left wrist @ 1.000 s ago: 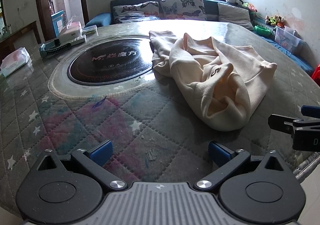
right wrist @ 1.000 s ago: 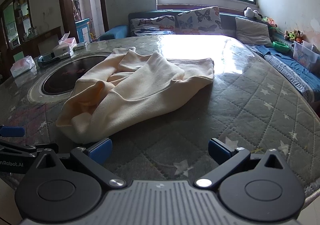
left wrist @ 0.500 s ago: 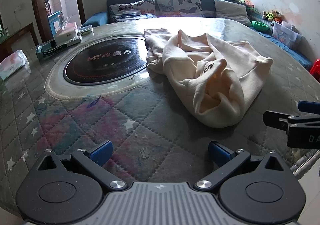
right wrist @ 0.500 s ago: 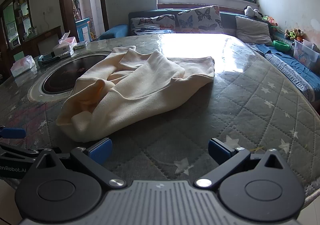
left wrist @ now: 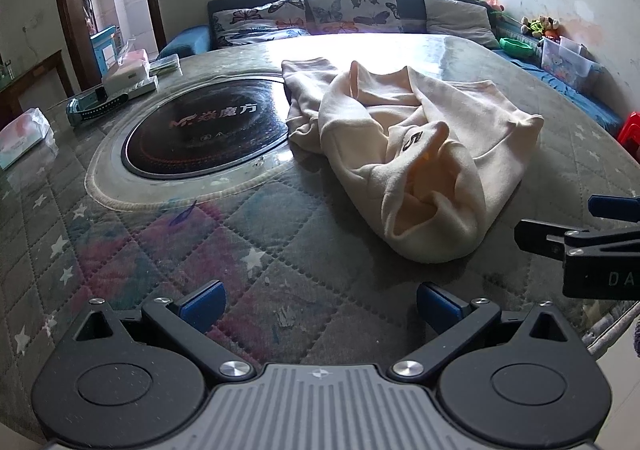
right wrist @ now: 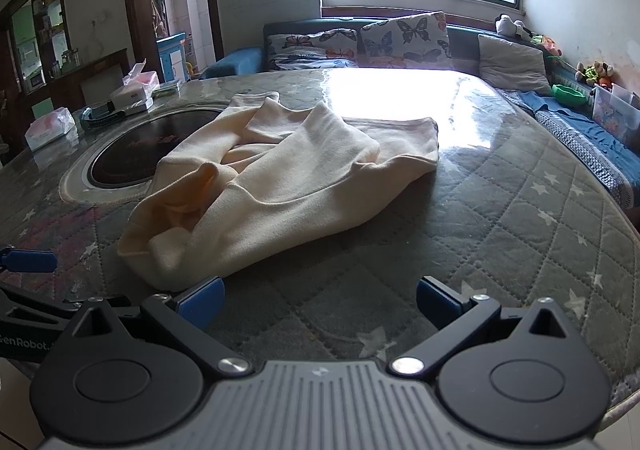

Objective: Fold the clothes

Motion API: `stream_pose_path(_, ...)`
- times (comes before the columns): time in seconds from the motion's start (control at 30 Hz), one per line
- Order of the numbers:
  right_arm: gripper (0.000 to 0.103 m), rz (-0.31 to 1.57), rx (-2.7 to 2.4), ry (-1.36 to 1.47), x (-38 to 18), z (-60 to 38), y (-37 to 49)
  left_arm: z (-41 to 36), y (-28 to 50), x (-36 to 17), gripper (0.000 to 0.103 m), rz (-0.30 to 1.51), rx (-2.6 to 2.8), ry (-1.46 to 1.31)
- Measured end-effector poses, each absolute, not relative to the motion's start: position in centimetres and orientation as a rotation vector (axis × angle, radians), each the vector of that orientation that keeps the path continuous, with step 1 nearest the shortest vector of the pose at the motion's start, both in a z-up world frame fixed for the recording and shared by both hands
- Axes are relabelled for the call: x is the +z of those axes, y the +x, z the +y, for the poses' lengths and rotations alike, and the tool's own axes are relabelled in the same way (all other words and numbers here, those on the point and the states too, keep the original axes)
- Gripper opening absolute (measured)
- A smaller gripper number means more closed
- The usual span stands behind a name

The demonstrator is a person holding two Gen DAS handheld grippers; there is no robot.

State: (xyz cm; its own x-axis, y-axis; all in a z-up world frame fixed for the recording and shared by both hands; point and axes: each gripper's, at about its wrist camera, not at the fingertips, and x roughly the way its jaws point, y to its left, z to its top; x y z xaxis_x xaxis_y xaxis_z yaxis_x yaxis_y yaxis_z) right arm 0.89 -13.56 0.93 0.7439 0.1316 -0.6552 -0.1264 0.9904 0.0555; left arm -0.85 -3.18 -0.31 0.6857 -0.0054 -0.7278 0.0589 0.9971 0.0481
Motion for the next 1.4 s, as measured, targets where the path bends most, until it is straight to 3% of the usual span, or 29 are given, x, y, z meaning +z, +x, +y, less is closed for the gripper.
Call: stream_pose_path(1.4, 0.103, 0.702, 0.182, 0.003, 3.4, -13.3, 5.4, -1.2, 2.3, 1.9, 0.103, 0.821, -0.093, 0.071)
